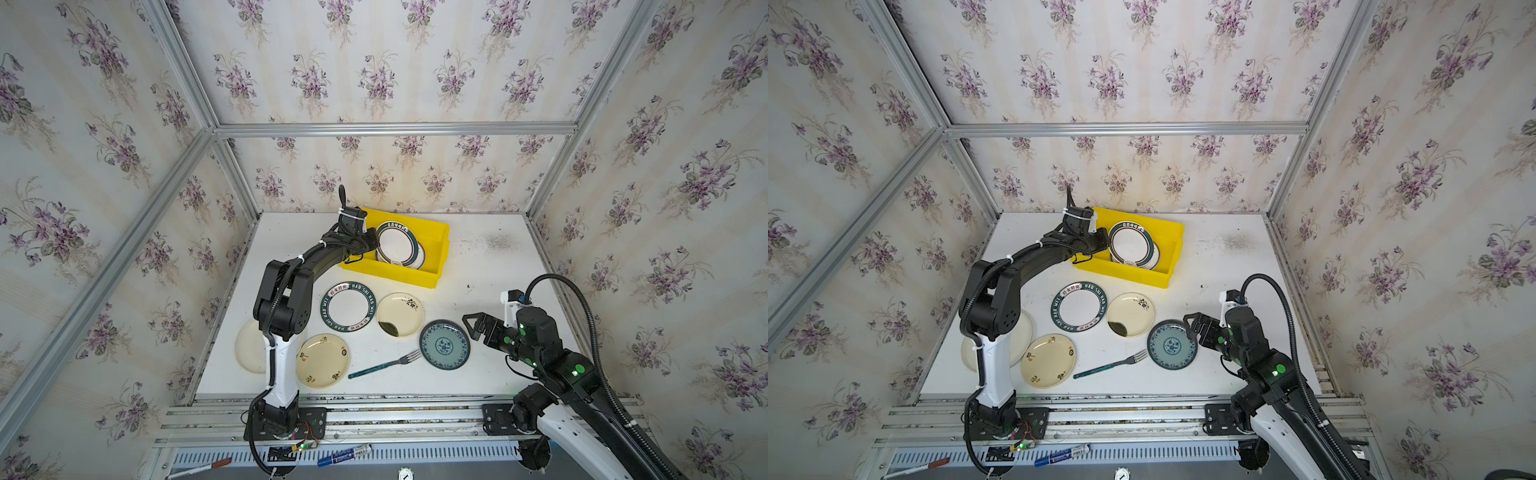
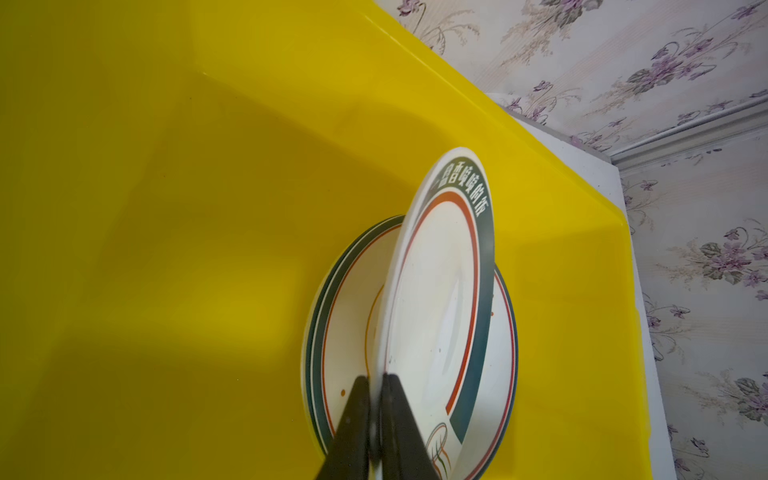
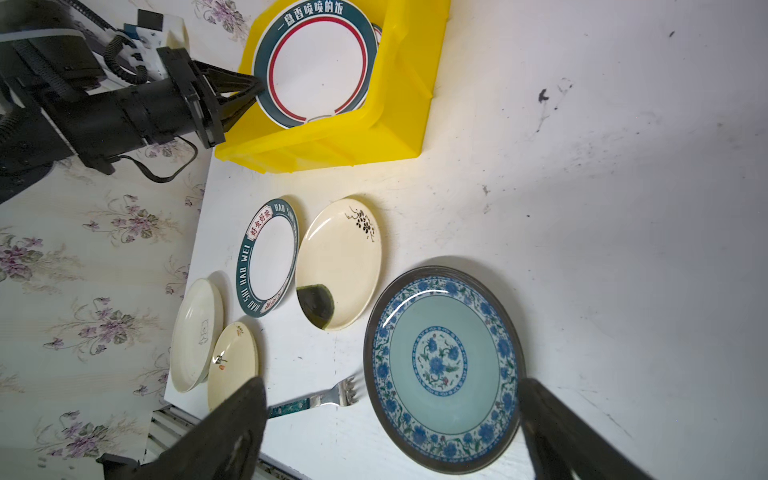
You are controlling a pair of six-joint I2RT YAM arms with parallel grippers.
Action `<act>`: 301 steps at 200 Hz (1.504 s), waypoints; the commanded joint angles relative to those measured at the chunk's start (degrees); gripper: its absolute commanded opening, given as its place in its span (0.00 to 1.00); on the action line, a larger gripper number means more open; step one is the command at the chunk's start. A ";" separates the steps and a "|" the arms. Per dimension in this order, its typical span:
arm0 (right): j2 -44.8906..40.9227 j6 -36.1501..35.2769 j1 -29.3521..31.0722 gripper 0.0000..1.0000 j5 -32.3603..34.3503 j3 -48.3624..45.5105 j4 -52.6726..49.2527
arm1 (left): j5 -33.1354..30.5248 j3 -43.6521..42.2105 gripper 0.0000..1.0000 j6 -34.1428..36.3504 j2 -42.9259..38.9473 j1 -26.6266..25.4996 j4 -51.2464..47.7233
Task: Place the plates into the plastic bin on the countertop
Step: 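Lower the green-rimmed plate into the bin and open the left gripper, then withdraw the left gripper toward the robot while the right gripper approaches the blue-floral plate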
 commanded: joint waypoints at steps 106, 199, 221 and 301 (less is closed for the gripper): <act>7.11 -8.16 -0.36 0.99 3.84 3.15 -8.16 | -4.03 2.99 1.00 8.94 -1.95 -3.77 -2.33; 6.56 -9.13 -2.21 0.99 2.03 -1.21 -5.29 | -5.86 -3.62 1.00 6.84 -13.25 -5.40 -2.68; 6.40 -9.40 -2.44 0.99 1.88 -2.84 -3.41 | -5.53 -7.54 1.00 6.53 -17.82 -6.14 -2.72; 7.08 -8.88 -4.11 0.99 -4.40 -7.79 2.98 | -10.03 -25.55 1.00 4.29 -38.49 -8.90 -2.73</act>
